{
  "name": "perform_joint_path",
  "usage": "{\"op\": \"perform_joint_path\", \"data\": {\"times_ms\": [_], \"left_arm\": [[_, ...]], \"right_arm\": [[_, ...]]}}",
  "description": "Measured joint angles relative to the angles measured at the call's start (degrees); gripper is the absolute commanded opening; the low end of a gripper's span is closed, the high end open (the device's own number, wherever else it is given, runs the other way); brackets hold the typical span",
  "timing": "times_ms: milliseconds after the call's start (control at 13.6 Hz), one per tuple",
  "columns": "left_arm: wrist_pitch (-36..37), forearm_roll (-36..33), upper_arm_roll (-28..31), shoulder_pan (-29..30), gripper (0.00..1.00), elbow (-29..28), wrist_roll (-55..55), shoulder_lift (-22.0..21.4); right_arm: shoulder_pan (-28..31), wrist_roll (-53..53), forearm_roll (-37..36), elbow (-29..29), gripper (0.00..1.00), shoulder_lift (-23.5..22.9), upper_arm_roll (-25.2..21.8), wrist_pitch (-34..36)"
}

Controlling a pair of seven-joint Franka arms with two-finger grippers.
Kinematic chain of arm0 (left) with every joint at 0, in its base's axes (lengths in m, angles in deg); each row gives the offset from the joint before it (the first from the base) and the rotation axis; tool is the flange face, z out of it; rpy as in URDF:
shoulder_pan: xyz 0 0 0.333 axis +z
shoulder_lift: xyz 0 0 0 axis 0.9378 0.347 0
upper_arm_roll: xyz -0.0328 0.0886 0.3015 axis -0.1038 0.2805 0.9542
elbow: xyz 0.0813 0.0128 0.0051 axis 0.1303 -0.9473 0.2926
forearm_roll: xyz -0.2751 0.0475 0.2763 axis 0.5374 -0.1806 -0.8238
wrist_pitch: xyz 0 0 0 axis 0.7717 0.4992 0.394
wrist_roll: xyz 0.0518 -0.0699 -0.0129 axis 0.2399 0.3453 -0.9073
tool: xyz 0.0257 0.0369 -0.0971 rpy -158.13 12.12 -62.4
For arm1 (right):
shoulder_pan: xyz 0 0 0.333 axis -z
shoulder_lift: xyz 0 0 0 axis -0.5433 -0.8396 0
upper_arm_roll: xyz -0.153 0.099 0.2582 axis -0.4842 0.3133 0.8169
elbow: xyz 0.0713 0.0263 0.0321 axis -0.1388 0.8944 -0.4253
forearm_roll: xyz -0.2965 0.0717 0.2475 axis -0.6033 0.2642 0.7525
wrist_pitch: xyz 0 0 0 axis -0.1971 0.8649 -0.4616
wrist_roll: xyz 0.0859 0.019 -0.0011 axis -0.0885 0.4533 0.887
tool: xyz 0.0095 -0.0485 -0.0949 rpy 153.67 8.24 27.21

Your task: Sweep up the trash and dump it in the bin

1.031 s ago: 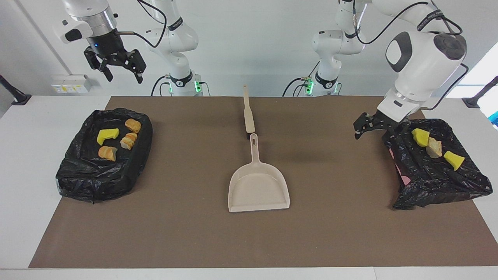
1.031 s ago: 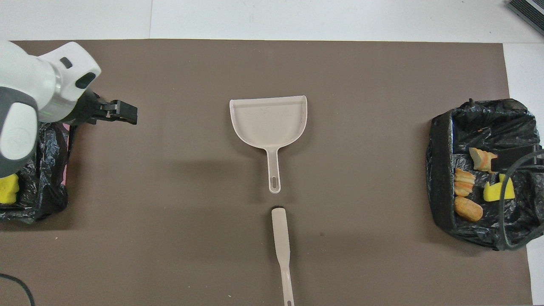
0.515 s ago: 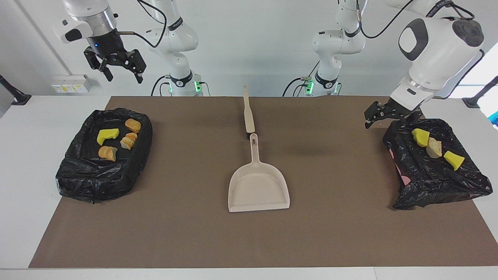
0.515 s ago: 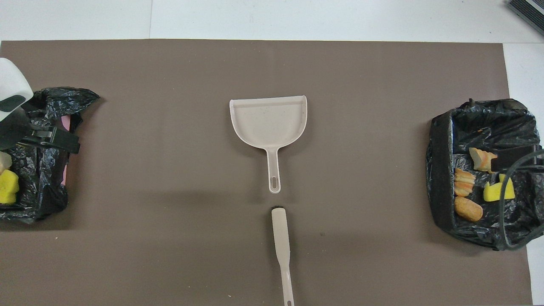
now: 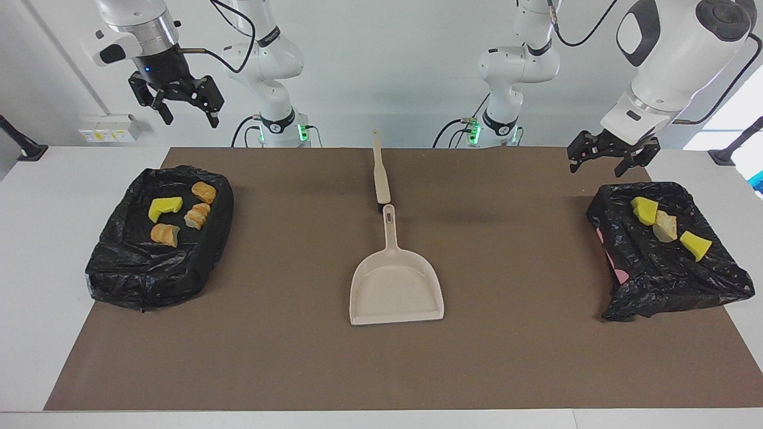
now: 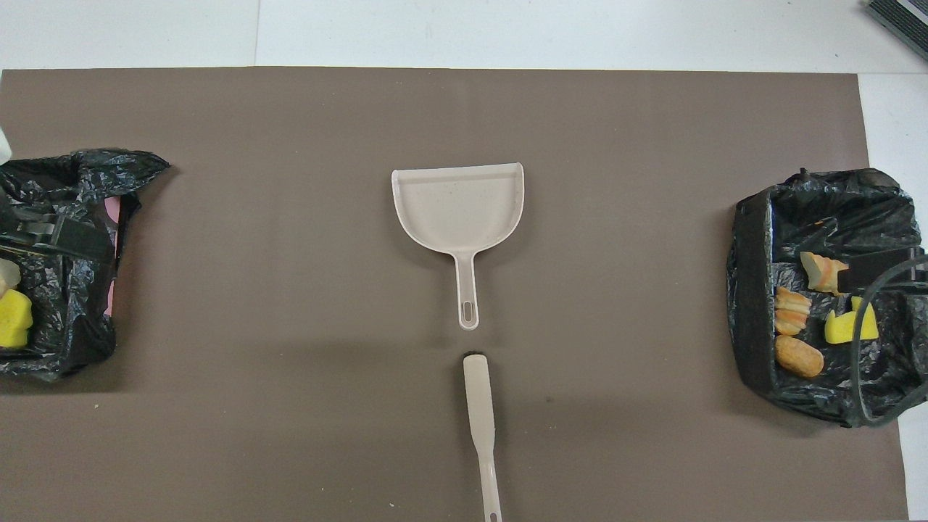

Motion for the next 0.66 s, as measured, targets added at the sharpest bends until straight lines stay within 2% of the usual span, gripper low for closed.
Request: {"op": "perform_joint_path", "data": {"times_ms": [368, 663], "left_arm": [[0.12, 0.23, -0.01, 0.00, 1.00, 0.36, 0.55, -0.08], [0.17, 0.30, -0.02, 0.00, 1.00, 0.36, 0.66, -0.08]], "right_arm": [[0.00, 0.00, -0.01, 0.00, 1.00, 0.00, 0.00, -0.01], [0.13, 0.00, -0.04, 0.00, 1.00, -0.05, -0.13, -4.48]]}}
